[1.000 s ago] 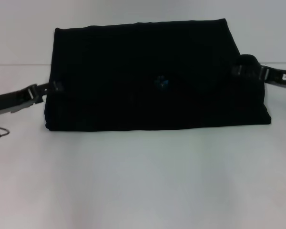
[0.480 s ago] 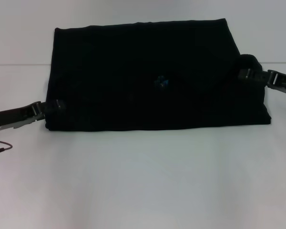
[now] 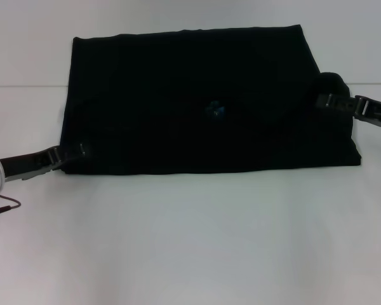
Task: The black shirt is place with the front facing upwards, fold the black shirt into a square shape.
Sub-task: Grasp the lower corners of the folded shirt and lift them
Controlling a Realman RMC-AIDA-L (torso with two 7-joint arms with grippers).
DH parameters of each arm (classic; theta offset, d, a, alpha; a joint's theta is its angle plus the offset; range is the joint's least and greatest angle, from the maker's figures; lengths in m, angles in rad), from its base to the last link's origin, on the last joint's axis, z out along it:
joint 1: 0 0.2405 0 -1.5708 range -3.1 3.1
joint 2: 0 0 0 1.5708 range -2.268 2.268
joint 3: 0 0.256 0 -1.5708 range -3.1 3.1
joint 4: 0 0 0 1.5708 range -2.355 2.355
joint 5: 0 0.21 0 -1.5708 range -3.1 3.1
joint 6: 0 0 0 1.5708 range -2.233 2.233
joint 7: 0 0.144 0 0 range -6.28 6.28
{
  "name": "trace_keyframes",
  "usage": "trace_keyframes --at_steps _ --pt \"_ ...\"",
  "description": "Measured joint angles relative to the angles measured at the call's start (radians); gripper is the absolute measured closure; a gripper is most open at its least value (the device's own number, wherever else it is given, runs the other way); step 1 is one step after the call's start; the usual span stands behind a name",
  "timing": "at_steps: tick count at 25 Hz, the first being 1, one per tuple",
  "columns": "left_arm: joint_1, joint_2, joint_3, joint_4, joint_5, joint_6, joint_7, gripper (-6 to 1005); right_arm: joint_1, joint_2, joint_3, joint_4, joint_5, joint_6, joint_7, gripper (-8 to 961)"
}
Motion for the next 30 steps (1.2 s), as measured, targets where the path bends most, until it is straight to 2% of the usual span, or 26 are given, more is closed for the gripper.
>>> trace_keyframes --at_steps 4,10,15,30 --pt "-0.001 -0.010 0.003 0.006 0.000 0.002 0.001 120 0.000 -0.001 0.001 0.001 0.006 -0.004 0.000 104" --pt "-0.003 -0.013 0.011 0.016 0.000 0.003 0.001 127 -0.004 -0.009 0.003 0.008 0.051 -0.024 -0.008 104" --pt "-0.004 -0.014 0.027 0.022 0.000 -0.004 -0.005 328 -0.005 -0.009 0.011 0.008 0.060 -0.033 -0.015 104" --pt "-0.004 -0.013 0.024 0.038 0.013 -0.007 -0.033 773 -0.005 -0.009 0.011 0.009 0.065 -0.049 -0.014 104"
